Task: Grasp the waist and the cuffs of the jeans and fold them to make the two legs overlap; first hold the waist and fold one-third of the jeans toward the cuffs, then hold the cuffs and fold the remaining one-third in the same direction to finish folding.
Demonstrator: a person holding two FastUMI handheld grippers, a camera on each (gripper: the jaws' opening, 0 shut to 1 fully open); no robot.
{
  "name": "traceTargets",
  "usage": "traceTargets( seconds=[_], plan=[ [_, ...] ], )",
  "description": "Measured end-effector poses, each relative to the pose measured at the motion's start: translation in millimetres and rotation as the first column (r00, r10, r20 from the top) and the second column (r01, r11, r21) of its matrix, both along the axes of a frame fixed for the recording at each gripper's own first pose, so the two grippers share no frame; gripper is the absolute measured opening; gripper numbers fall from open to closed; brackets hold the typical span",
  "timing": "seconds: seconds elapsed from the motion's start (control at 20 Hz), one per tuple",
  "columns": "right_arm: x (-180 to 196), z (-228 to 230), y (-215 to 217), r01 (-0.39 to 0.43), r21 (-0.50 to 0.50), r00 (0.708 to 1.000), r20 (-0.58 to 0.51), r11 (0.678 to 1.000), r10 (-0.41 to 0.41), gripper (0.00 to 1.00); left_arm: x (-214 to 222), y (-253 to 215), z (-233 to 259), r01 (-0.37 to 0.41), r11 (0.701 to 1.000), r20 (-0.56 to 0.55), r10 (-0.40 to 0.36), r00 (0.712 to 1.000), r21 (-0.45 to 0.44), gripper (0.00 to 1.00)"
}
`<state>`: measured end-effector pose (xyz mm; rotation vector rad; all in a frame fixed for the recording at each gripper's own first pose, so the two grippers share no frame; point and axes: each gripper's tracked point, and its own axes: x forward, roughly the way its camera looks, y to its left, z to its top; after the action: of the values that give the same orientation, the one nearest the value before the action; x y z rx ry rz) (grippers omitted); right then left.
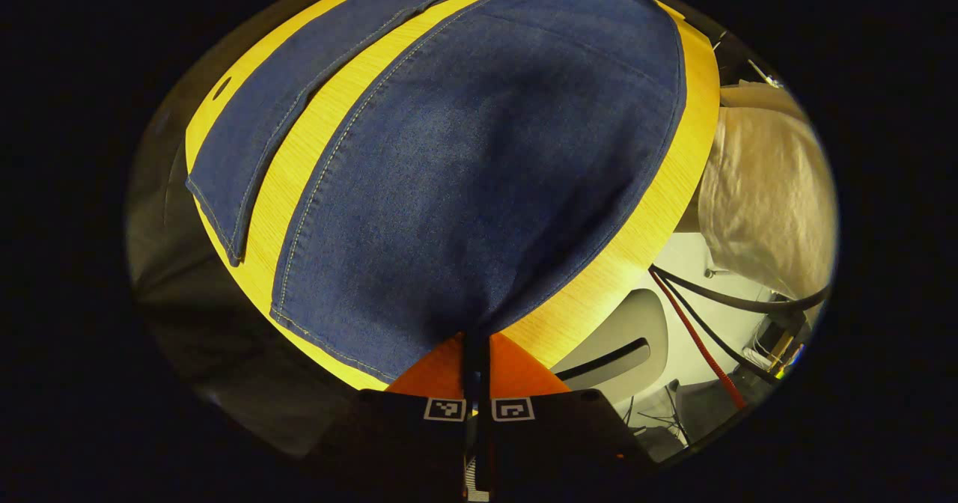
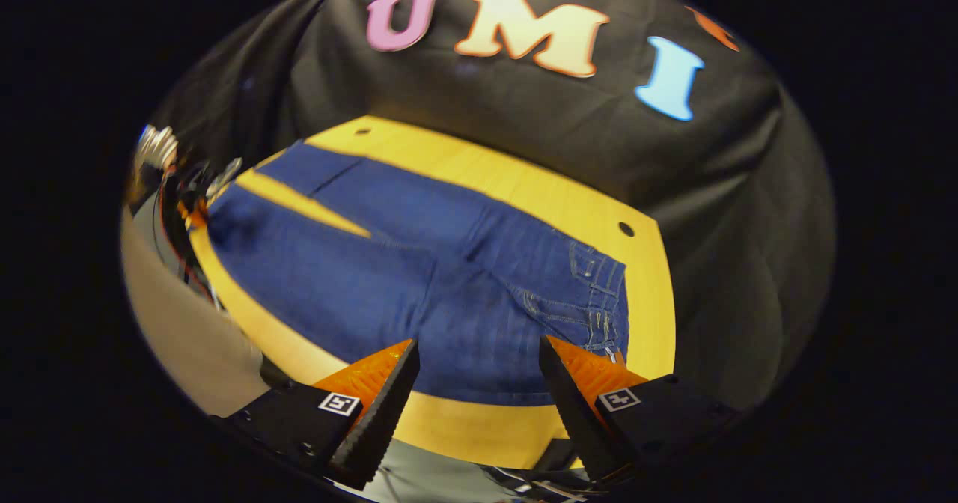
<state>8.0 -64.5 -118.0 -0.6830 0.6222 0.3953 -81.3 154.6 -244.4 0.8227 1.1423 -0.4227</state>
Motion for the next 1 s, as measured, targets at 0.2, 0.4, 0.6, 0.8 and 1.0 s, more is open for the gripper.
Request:
traceTargets(
  seconds=[0.2, 0.4, 0.6, 0.8, 1.0],
  plan=[
    [16, -26, -22, -0.11, -0.095, 0.98, -0.177, 0.989, 0.092, 1.0, 0, -1, 2, -0.047, 0.999, -0.051, 0.048, 0.998, 0.015, 0.0],
    [36, -48, -41, -0.175, -0.164, 0.948, -0.295, 0.971, 0.121, 0.99, 0, -3, 3, -0.09, 0.995, -0.089, 0.092, 0.992, 0.031, 0.0],
    [33, -74, -63, -0.316, -0.29, 0.893, -0.413, 0.903, 0.179, 0.99, 0, -2, 4, -0.126, 0.991, -0.12, 0.132, 0.984, 0.055, 0.0],
    [30, -106, -87, -0.432, -0.382, 0.827, -0.529, 0.817, 0.19, 1.0, 1, -2, 4, -0.124, 0.988, -0.134, 0.135, 0.982, 0.088, 0.0],
    [40, -118, -90, -0.467, -0.398, 0.803, -0.564, 0.79, 0.191, 1.0, 0, -2, 4, -0.11, 0.987, -0.139, 0.125, 0.982, 0.115, 0.0]
  ],
)
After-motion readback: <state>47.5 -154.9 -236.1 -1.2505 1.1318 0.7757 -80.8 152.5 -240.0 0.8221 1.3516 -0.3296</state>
